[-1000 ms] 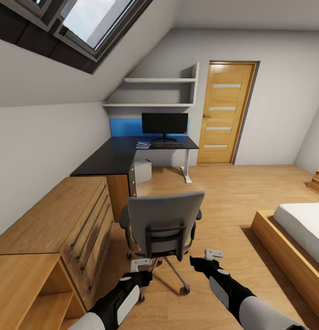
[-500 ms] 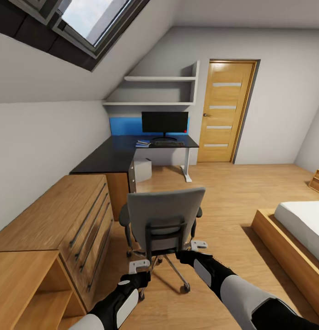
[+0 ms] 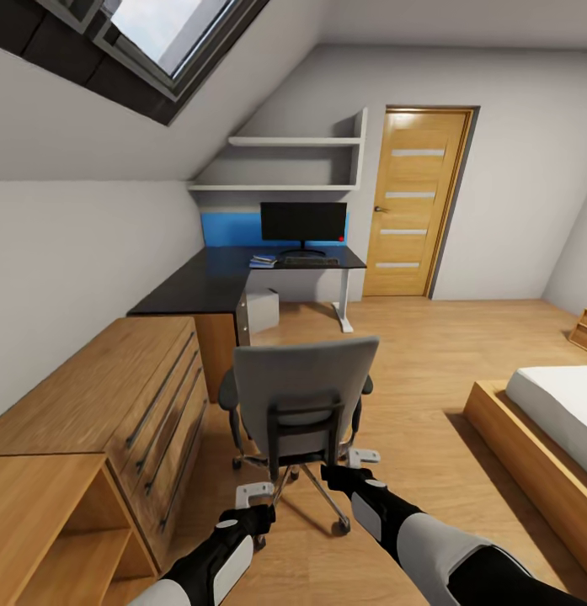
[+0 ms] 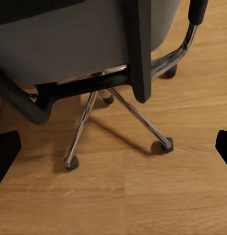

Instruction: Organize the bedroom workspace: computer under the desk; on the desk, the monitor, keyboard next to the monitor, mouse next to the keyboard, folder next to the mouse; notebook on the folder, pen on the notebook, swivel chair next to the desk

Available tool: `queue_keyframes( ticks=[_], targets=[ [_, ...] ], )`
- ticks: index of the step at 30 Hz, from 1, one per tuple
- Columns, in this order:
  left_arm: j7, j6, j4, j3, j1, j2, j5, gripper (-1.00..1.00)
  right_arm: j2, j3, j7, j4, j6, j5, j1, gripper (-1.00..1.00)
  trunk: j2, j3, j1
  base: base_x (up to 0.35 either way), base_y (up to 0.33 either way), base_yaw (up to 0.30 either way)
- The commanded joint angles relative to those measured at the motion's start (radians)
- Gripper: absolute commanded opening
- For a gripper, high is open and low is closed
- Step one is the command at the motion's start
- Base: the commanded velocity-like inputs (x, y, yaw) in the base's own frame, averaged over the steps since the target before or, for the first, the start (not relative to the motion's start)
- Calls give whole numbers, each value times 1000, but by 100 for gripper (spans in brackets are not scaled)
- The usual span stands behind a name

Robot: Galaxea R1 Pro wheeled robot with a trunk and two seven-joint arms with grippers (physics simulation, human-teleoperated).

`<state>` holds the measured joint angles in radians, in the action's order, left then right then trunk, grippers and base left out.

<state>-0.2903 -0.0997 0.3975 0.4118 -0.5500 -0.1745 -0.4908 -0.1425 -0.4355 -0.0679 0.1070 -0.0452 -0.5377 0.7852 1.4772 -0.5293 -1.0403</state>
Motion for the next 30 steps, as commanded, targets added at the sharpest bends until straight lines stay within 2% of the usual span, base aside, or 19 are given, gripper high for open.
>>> queue_keyframes(
  ticks=[1, 6, 9, 13, 15, 16, 19, 22, 30],
  targets=[
    [-7, -7, 5, 4, -2, 0, -2, 100, 1, -8, -3, -1, -4, -9, 1, 100, 8, -4, -4, 0, 0, 0],
    [-7, -28, 37, 4, -25, 0, -2, 100, 4, -8, -3, -1, -5, -9, 2, 100, 43, -20, -23, 0, 0, 0],
    [-7, -95, 64, 4, -76, 0, -5, 100, 5, -8, -3, -1, -5, -8, 1, 100, 64, -29, -35, 0, 0, 0],
    [-6, -127, 44, 4, -104, 0, -7, 100, 6, -9, -3, -2, -7, -8, 1, 100, 92, -42, -50, 0, 0, 0],
    [-6, -113, 20, 4, -108, 0, -5, 100, 6, -9, -3, -2, -8, -8, 0, 100, 106, -48, -58, 0, 0, 0],
    [-6, -62, 0, 4, -110, 0, -5, 100, 6, -11, -2, -3, -10, -8, 0, 100, 113, -51, -61, 0, 0, 0],
    [-6, -34, -31, 3, -111, 0, -5, 100, 5, -15, -1, -1, -14, -8, -1, 100, 134, -61, -73, 0, 0, 0],
    [-6, -31, -37, 3, -111, 0, -5, 100, 5, -16, 0, 0, -39, -8, -1, 100, 155, -70, -84, 0, 0, 0],
    [-6, -29, -53, 4, -111, 0, -5, 100, 6, -16, 0, 5, -46, -4, -1, 100, 211, -95, -115, 0, 0, 0]
  ],
)
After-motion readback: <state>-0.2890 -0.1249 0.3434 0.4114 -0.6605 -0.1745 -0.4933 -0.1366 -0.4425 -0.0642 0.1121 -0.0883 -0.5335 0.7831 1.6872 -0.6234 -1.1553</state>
